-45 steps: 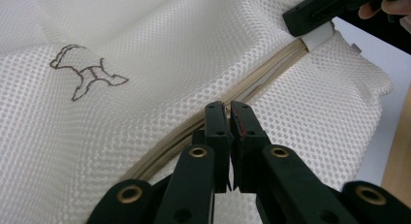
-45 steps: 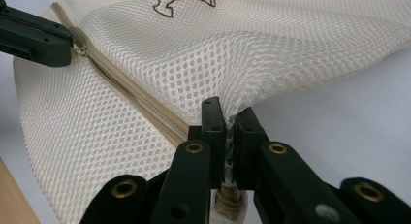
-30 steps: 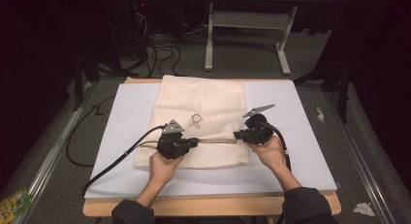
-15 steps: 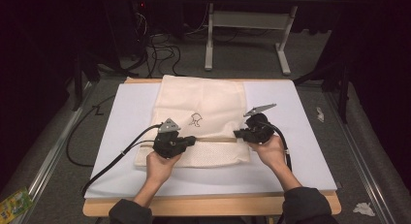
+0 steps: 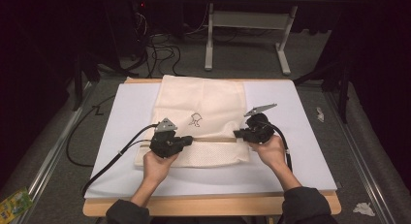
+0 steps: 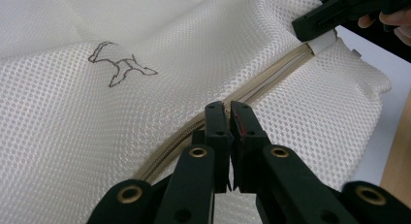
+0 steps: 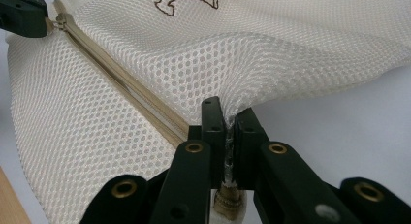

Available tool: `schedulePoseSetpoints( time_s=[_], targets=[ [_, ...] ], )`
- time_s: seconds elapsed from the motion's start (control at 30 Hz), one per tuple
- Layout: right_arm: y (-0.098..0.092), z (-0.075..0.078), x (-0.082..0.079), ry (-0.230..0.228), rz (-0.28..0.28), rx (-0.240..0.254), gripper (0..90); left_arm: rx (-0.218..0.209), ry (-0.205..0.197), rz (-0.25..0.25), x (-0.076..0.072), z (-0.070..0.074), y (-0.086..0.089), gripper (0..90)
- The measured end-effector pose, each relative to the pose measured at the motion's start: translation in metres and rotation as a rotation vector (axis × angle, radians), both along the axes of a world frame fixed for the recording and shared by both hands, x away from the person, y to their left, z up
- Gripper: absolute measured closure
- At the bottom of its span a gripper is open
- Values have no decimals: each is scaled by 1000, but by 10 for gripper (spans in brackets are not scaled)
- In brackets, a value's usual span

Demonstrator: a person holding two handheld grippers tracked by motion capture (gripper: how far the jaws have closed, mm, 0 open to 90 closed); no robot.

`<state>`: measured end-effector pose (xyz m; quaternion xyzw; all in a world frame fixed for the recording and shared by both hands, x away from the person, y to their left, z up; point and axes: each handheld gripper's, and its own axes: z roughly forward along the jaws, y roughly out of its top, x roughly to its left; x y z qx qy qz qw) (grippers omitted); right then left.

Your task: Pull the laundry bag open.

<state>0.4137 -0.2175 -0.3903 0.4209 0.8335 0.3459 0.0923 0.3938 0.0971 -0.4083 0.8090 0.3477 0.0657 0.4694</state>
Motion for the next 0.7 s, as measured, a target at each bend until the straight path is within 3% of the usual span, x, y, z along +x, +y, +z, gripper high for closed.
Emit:
schedulePoseSetpoints(
  time_s=[0.4,0.6,0.7],
  targets=[
    [-3,0,0,8,-14,8,876,1,-2,15,0,3,7,871],
    [-6,-1,1,4,-16,-19,876,11,1,22,0,3,12,871],
    [-9,-1,1,13,-21,-4,876,10,3,26,0,4,14,871]
  ],
)
